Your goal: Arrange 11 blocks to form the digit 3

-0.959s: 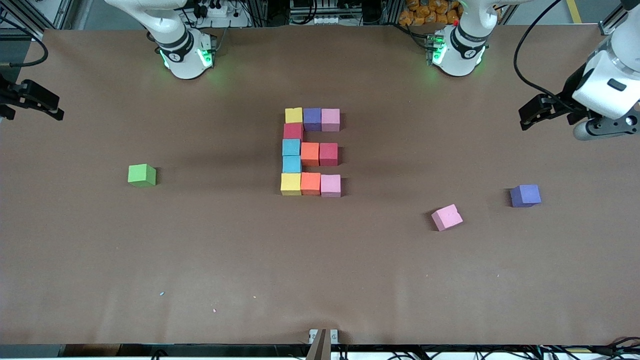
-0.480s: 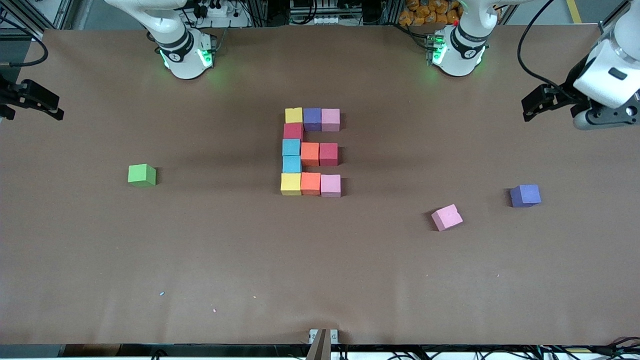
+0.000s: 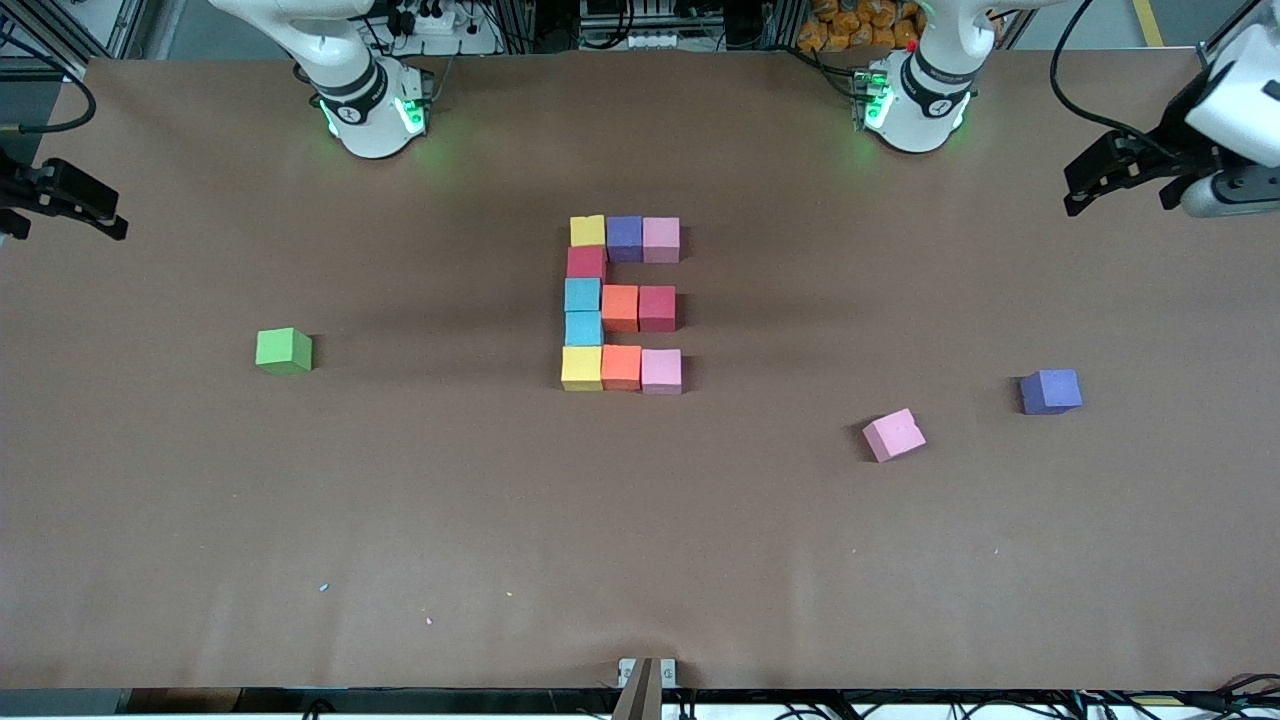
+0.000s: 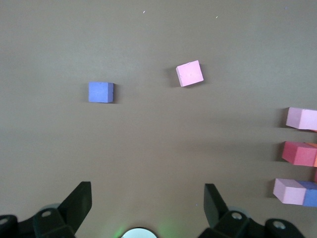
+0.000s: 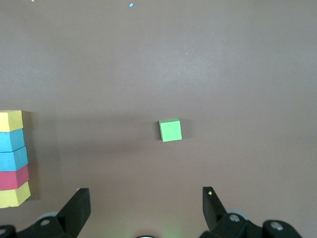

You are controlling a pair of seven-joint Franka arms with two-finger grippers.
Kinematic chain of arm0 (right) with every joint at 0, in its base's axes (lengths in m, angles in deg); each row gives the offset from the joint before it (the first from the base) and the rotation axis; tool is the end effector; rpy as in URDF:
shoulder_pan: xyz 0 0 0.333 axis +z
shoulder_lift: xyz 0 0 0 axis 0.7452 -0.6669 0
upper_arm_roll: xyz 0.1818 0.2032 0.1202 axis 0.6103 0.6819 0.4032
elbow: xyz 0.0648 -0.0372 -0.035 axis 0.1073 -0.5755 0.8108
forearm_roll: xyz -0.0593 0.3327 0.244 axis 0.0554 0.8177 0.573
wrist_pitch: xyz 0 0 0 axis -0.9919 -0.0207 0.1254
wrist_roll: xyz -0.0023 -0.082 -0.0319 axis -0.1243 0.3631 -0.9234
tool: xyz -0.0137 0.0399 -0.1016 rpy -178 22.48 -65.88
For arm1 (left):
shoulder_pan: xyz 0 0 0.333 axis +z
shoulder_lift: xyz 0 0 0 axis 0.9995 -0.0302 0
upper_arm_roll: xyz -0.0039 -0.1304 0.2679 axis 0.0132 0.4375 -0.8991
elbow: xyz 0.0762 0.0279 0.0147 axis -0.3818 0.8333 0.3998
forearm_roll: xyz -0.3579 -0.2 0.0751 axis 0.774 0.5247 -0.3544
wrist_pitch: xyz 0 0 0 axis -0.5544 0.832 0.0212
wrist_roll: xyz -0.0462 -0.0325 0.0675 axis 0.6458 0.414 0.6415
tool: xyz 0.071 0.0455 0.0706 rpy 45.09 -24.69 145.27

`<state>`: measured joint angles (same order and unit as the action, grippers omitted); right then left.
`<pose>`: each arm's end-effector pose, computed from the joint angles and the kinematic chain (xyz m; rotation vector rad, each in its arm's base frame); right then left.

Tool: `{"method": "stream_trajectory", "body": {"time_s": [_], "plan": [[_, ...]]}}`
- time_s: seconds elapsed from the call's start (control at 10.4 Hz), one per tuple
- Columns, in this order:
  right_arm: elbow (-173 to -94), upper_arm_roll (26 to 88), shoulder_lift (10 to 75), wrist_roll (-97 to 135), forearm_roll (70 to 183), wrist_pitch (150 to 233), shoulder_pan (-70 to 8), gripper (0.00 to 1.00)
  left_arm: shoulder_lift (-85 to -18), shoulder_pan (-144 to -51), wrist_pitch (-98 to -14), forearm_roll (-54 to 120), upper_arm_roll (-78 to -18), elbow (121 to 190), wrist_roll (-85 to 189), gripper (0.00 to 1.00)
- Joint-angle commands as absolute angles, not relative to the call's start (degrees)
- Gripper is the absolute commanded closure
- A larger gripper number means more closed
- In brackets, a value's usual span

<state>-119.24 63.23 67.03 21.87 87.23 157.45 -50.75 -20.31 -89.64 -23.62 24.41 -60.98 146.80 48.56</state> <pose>0.5582 -0.0217 0.6451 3.1013 -0.0001 -0.0689 0.5356 -0.0633 0.6433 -3.1361 -0.0994 0.0220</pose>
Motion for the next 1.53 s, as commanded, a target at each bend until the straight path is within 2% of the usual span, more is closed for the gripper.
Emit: {"method": "stream_trajectory", "body": {"time_s": [0.0,0.86,1.44], "plan": [[-118.17,62.72,66.84,21.08,87.22,156.41,-50.28,0.00,-19.10,-92.12,-24.84,25.43,-63.09,148.16,49.54,0.00],[-118.17,62.81,66.92,21.08,87.22,156.06,-50.28,0.00,-20.50,-91.70,-24.31,24.54,-62.91,146.14,56.71,0.00],[-118.17,62.81,67.01,21.08,87.22,155.62,-50.28,0.00,-22.70,-91.96,-19.57,24.72,-62.92,141.48,57.27,0.00]]}}
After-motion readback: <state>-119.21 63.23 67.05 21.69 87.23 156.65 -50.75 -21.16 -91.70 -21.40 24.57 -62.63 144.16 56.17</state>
